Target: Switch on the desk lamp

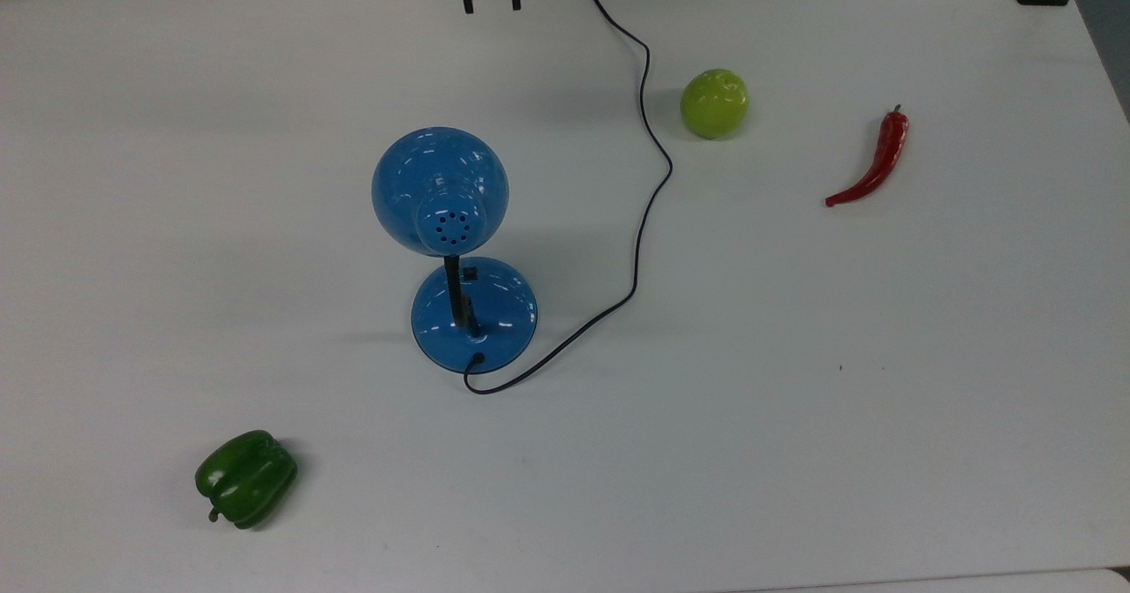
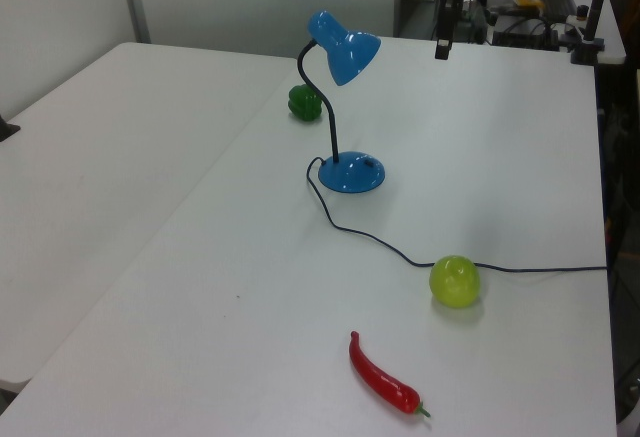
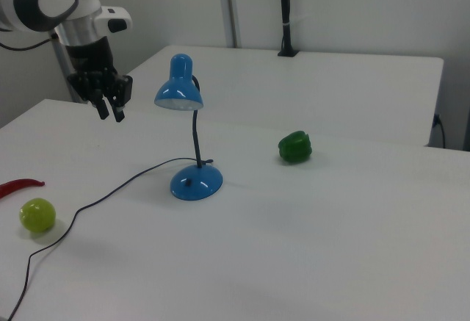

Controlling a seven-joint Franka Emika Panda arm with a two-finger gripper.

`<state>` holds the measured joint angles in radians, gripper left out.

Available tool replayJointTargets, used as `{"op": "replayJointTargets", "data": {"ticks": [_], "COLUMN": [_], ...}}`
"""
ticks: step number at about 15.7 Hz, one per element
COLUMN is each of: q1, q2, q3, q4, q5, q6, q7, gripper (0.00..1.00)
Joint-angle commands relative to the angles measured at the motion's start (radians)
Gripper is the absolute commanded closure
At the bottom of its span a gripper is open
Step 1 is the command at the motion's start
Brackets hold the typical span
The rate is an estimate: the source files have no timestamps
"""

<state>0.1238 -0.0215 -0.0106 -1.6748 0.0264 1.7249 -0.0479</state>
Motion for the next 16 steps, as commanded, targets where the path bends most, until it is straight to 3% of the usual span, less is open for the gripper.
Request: {"op": "replayJointTargets", "data": {"ticks": [1, 3, 6, 16], "q1": [0.007, 0.005, 0.005, 0.002], "q2": [-0.009, -0.009, -0.011, 0.003], "q3": [-0.008, -0.008, -0.008, -0.009], "q4": [-0.022, -0.023, -0.031, -0.115], "q5": [0.020, 0.027, 0.027, 0.023], "q6": [0.012, 0.008, 0.004, 0.100], "q7": [-0.053, -0.064, -0.064, -0.066], "gripper": [0.85, 0.85, 1.00, 1.00]}}
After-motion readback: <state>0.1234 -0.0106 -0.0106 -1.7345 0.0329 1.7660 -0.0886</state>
